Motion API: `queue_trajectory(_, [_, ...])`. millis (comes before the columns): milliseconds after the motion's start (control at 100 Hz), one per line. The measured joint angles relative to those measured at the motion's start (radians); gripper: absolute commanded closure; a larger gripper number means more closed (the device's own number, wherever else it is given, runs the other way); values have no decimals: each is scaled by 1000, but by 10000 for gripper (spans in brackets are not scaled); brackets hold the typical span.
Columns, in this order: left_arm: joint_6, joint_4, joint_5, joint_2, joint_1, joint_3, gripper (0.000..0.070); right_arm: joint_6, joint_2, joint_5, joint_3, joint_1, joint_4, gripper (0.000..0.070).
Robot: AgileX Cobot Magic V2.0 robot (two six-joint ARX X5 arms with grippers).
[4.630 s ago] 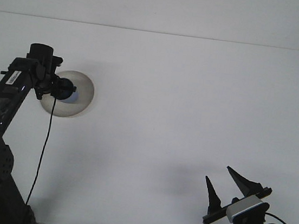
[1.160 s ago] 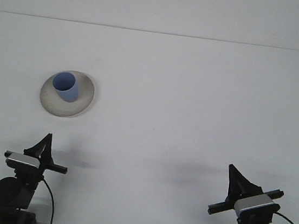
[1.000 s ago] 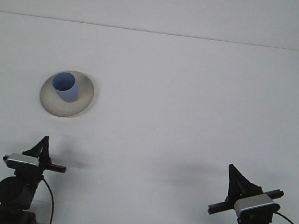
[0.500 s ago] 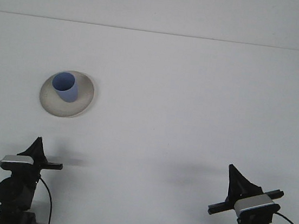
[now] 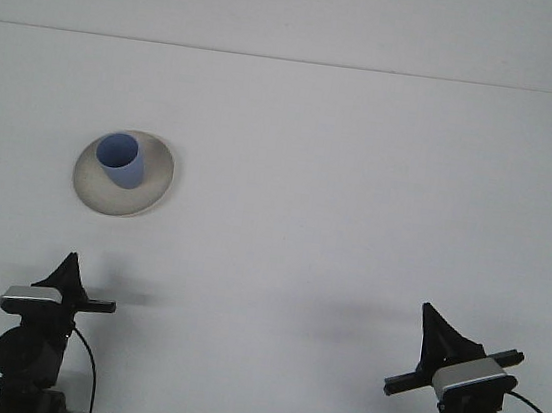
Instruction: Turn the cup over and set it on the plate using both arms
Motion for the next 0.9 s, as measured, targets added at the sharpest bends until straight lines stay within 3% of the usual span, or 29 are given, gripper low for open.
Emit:
queue_trajectory(190, [0, 0, 0, 0, 0, 0, 687, -28, -5, -10, -3, -51, 3, 697])
queue_trajectory(270, [0, 0, 0, 0, 0, 0, 688, -35, -8, -69, -38, -174, 27, 697])
queue_trajectory(340, [0, 0, 0, 0, 0, 0, 687, -38, -9, -182, -100, -323, 56, 697])
queue_trajectory(540, [0, 0, 0, 0, 0, 0, 688, -47, -32, -606, -352, -776, 280, 697])
queue_trajectory(600, [0, 0, 0, 0, 0, 0, 688, -47, -63, -673, -422, -871, 357, 697])
queue_trajectory(690, [0, 0, 0, 0, 0, 0, 688, -45, -124, -672, -492, -932, 418, 697])
queue_trajectory(900, [0, 1, 0, 0, 0, 0, 687, -25, -218, -589, -590, -940, 406, 697])
